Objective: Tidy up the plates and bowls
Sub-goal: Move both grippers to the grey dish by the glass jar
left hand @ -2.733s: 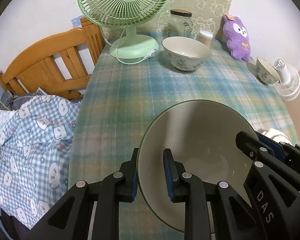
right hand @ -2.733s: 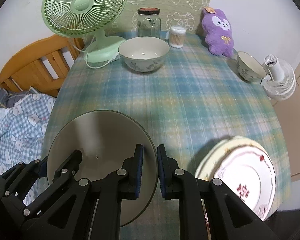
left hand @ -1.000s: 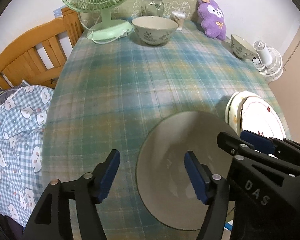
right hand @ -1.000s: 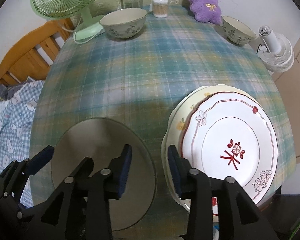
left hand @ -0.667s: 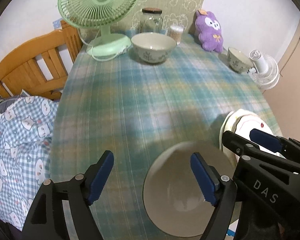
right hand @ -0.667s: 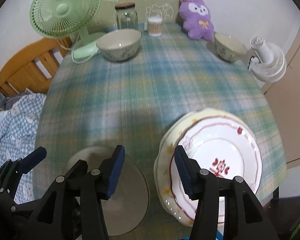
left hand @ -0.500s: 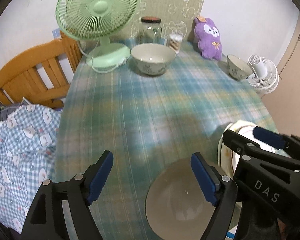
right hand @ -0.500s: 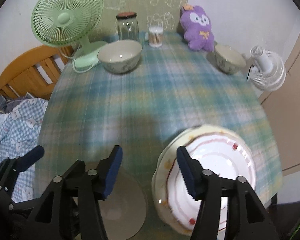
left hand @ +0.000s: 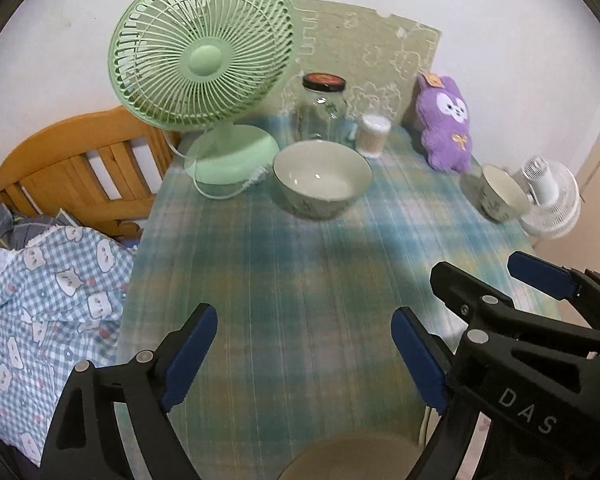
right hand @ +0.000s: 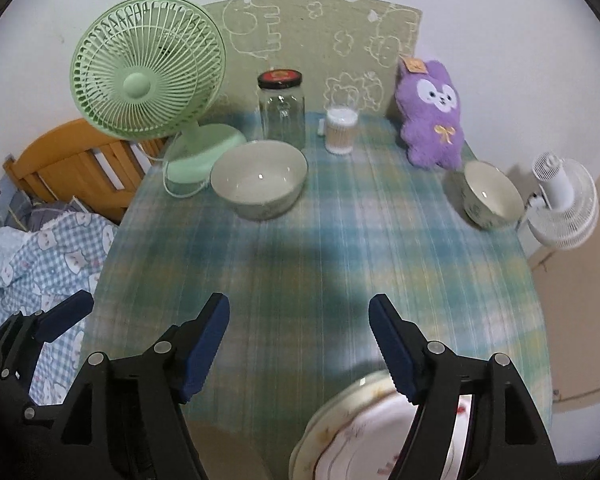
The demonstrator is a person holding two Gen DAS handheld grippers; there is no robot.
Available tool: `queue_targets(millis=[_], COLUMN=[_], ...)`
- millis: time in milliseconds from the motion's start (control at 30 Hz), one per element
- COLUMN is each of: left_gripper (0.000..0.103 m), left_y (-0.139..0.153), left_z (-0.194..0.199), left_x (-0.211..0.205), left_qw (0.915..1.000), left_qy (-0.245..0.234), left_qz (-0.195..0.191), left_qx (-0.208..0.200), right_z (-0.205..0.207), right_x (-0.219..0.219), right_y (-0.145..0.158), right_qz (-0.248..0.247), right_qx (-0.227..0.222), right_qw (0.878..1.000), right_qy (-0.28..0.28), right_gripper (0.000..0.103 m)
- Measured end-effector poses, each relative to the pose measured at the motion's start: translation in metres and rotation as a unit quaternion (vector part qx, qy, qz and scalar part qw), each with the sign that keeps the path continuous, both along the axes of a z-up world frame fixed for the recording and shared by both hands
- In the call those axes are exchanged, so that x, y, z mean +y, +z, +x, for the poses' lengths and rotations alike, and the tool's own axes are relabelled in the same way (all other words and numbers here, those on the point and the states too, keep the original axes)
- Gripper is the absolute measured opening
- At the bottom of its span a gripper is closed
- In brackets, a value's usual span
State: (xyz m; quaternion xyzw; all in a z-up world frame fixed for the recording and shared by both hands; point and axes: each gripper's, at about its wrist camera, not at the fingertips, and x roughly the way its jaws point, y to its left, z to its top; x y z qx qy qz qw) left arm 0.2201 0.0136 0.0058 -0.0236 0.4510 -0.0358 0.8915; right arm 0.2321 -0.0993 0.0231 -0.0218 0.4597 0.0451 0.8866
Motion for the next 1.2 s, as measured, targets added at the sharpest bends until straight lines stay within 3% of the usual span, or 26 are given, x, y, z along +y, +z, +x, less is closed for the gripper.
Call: queue_targets(millis=[200, 800, 1200], left_gripper=[0.090, 0.090, 0.090], left_y=[0.001, 0.006, -0.026], left_z=[0.028, 0.104, 0.162], left_x=[-0.007, -0.024, -0.034], left_qw=[0.9996, 0.9965, 0.9940], left_qy=[0.028, 0.081, 0.092], left_qz=[0.005, 0.015, 0.054], left_qx=[-0.003, -0.018, -0.026], right_z=[0.032, 0.138, 0.204], right_x=[-0.003, -0.018, -0.023], right_y=[0.004, -0.001, -0.038], right_qz=[-0.021, 0.035, 0.039], right_qx=[-0.017, -0.023, -0.019], right_qw=[0.999, 0.997, 0.997], right_qy=[0.022, 0.060, 0.058], right_gripper=[0.075, 0.075, 0.077])
